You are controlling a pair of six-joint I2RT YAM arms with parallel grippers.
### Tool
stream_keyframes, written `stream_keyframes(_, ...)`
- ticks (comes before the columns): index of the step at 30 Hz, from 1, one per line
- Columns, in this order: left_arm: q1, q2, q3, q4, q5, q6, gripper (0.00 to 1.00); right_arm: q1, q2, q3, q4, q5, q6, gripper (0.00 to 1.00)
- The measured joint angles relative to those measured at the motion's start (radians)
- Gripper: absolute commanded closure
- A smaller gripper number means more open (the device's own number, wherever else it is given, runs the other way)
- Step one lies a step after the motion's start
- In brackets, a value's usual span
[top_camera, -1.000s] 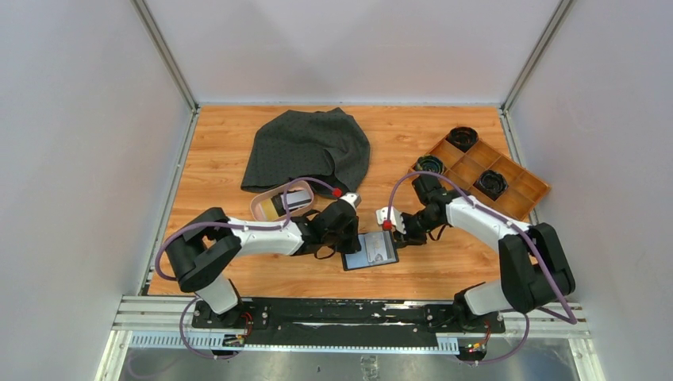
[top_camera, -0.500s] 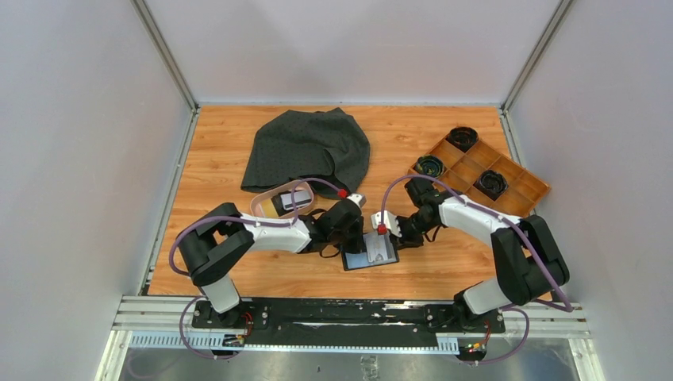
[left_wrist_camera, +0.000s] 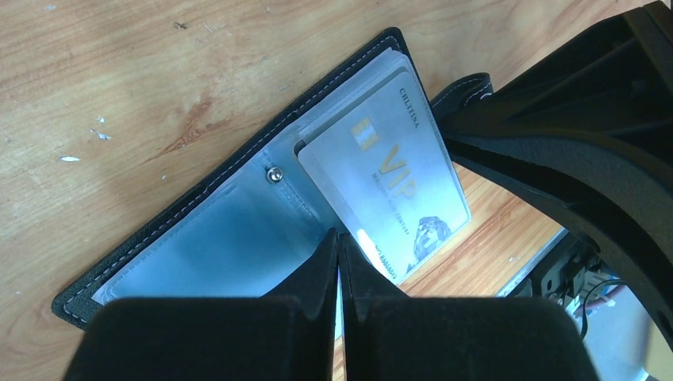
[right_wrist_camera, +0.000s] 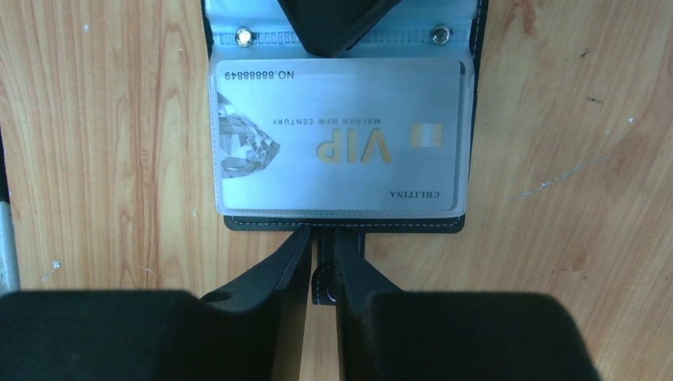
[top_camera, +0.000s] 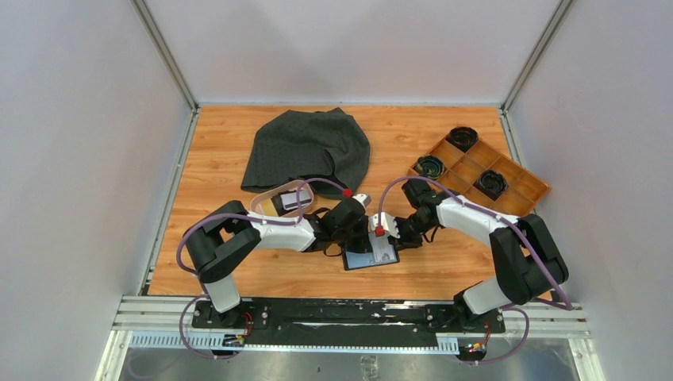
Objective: Put the credit cards into the card holder
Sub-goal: Insert the credit card into the card holder.
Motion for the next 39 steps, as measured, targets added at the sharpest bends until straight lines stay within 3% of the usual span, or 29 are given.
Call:
stream_keyframes(13, 0.000, -0.037, -0.032, 0.023, -0.004, -0.011, 0.90, 0.006, -0.042, 0.002, 0.000, 0.045, 0.045, 0.72)
stream_keyframes(17, 0.000, -0.123, -0.085, 0.034, -0.010, -0.009, 0.87, -0.021, -0.099, 0.003, -0.005, 0.041, 0.049, 0.71)
stream_keyframes(26, 0.019, -0.370, -0.196, 0.042, -0.016, 0.017, 0.70, -0.056, -0.137, 0.023, -0.072, -0.043, 0.040, 0.71)
stream_keyframes(28, 0.036, -0.437, -0.224, 0.043, -0.014, 0.020, 0.54, -0.064, -0.148, 0.027, -0.084, -0.058, 0.041, 0.71)
stream_keyframes(30, 0.056, -0.495, -0.241, 0.041, -0.008, 0.023, 0.31, -0.076, -0.161, 0.032, -0.094, -0.072, 0.045, 0.71)
stream_keyframes(31, 0.064, -0.517, -0.244, 0.039, -0.005, 0.029, 0.07, -0.082, -0.167, 0.035, -0.097, -0.079, 0.048, 0.70)
stream_keyframes(32, 0.073, -0.541, -0.245, 0.034, 0.000, 0.027, 0.01, -0.089, -0.174, 0.040, -0.098, -0.086, 0.052, 0.70)
stream_keyframes(36, 0.097, -0.614, -0.192, -0.066, 0.005, 0.047, 0.00, -0.112, -0.195, 0.053, -0.101, -0.106, 0.071, 0.70)
stream_keyframes(39, 0.100, -0.617, -0.040, -0.230, -0.016, 0.080, 0.00, -0.130, -0.207, 0.061, -0.102, -0.120, 0.088, 0.70)
